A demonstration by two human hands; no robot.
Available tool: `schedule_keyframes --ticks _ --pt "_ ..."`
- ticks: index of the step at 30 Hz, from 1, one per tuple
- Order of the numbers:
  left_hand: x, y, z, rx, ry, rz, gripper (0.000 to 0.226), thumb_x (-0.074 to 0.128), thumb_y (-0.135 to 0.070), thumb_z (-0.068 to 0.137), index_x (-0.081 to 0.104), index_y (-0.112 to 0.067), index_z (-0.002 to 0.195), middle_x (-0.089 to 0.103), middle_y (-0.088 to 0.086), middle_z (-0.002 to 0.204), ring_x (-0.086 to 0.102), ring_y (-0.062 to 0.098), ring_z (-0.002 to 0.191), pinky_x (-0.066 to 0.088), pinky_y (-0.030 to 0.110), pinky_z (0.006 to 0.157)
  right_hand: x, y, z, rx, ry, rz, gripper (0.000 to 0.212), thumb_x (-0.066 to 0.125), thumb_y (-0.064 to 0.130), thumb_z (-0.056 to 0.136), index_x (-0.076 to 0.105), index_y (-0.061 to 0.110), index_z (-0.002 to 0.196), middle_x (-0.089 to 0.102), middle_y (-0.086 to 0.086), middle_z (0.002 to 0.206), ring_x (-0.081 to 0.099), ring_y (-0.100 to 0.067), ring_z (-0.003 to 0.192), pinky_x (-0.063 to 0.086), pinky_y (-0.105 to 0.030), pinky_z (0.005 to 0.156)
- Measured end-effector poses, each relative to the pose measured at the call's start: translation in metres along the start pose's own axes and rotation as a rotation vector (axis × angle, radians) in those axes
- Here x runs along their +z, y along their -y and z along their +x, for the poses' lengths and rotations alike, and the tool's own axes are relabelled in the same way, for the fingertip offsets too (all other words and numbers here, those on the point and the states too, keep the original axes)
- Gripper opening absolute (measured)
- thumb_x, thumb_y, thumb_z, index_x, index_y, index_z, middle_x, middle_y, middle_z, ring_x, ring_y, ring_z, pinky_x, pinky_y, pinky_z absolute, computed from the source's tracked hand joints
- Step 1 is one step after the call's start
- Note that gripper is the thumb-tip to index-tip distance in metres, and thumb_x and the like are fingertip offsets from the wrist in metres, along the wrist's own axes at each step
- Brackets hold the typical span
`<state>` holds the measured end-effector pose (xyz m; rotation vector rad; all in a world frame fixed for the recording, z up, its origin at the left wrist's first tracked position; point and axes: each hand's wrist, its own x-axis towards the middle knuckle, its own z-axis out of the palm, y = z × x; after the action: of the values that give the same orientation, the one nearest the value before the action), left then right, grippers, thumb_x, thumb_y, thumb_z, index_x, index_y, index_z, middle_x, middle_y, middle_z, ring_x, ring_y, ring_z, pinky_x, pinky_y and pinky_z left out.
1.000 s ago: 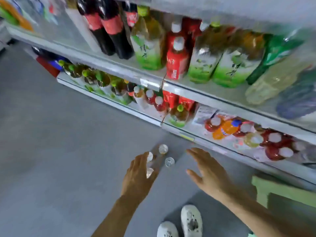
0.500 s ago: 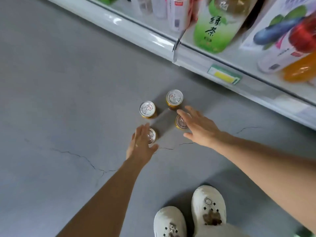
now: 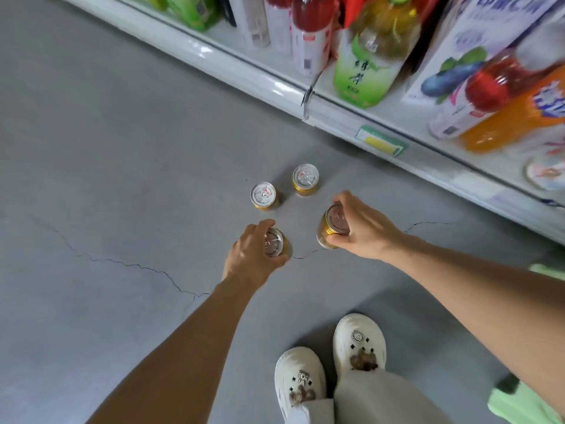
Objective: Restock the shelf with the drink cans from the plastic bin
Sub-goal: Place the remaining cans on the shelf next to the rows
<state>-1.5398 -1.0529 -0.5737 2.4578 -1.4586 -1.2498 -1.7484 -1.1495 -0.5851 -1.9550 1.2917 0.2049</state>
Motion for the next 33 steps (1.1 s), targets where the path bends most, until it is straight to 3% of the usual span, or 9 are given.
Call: schedule_keyframes --ticks 4,9,14,17,19,22,25,28,33 --pt "-0.058 -0.051 -0.068 0.081 0.055 -0.015 0.07 0.076 -0.038 0.077 0.043 -0.031 0.137 0.051 -0.002 0.126 0.052 0.021 0.115 0.035 0.023 0.088 -0.074 0.043 -0.078 0.034 0.01 0.13 0.059 0.074 0.037 0.076 0.035 0.018 0.117 0.053 -0.003 0.109 0.058 -0.025 0.095 0.047 -0.036 0.081" --pt "-0.131 -0.12 -0.162 0.194 0.065 0.009 0.075 0.07 -0.043 0.082 0.033 -0.033 0.146 0.046 -0.002 0.137 0.045 0.022 0.125 0.036 0.033 0.104 -0.167 0.095 -0.183 0.048 -0.002 0.26 0.055 0.076 0.035 0.074 0.037 0.025 0.111 0.053 0.002 0.102 0.056 -0.017 0.09 0.043 -0.025 0.072" --pt "-0.19 -0.193 -0.262 0.325 0.061 0.026 0.076 0.07 -0.046 0.082 0.034 -0.029 0.146 0.05 -0.002 0.136 0.049 0.021 0.122 0.037 0.028 0.096 -0.256 0.134 -0.285 0.003 0.014 0.324 0.055 0.076 0.029 0.078 0.039 0.027 0.118 0.055 0.004 0.106 0.057 -0.002 0.089 0.043 -0.003 0.067" --pt "-0.211 -0.233 -0.318 0.357 0.044 0.001 0.075 0.072 -0.049 0.078 0.036 -0.035 0.143 0.055 -0.007 0.129 0.054 0.019 0.117 0.04 0.028 0.093 -0.304 0.144 -0.344 -0.008 0.016 0.441 0.052 0.076 0.028 0.078 0.042 0.033 0.117 0.059 0.005 0.11 0.06 -0.011 0.102 0.052 -0.027 0.089" --pt "-0.217 -0.264 -0.355 0.366 0.024 -0.032 0.068 0.074 -0.05 0.075 0.038 -0.037 0.132 0.06 -0.009 0.117 0.059 0.017 0.104 0.045 0.029 0.087 -0.333 0.144 -0.388 -0.018 -0.011 0.515 0.048 0.075 0.025 0.078 0.046 0.034 0.115 0.061 0.003 0.112 0.06 -0.015 0.105 0.051 -0.038 0.094" --pt "-0.216 -0.317 -0.414 0.407 -0.01 -0.064 0.054 0.075 -0.051 0.074 0.04 -0.039 0.113 0.058 -0.014 0.1 0.059 0.013 0.091 0.044 0.028 0.076 -0.372 0.133 -0.456 -0.049 -0.066 0.594 0.046 0.074 0.017 0.082 0.052 0.028 0.121 0.06 -0.003 0.12 0.058 -0.013 0.106 0.049 -0.031 0.095" --pt "-0.204 -0.368 -0.472 0.477 -0.03 -0.12 0.044 0.075 -0.054 0.073 0.047 -0.041 0.105 0.061 -0.019 0.094 0.061 0.005 0.087 0.046 0.027 0.072 -0.406 0.114 -0.53 -0.105 -0.135 0.648 0.043 0.075 0.017 0.079 0.06 0.039 0.112 0.062 0.001 0.12 0.06 -0.016 0.112 0.049 -0.041 0.1" --pt "-0.187 -0.42 -0.529 0.559 -0.045 -0.178 0.04 0.074 -0.057 0.073 0.052 -0.041 0.102 0.065 -0.019 0.095 0.063 0.006 0.086 0.051 0.03 0.073 -0.437 0.095 -0.605 -0.155 -0.206 0.611 0.039 0.073 0.02 0.077 0.063 0.028 0.114 0.065 -0.002 0.118 0.061 -0.019 0.113 0.048 -0.041 0.1" --pt "-0.167 -0.497 -0.607 0.641 -0.078 -0.193 0.056 0.067 -0.073 0.066 0.055 -0.037 0.108 0.07 -0.011 0.101 0.065 0.01 0.087 0.055 0.034 0.072 -0.487 0.058 -0.709 -0.131 -0.332 0.532 0.053 0.079 0.037 0.073 0.054 0.033 0.12 0.062 0.007 0.113 0.062 -0.009 0.102 0.051 -0.034 0.092"
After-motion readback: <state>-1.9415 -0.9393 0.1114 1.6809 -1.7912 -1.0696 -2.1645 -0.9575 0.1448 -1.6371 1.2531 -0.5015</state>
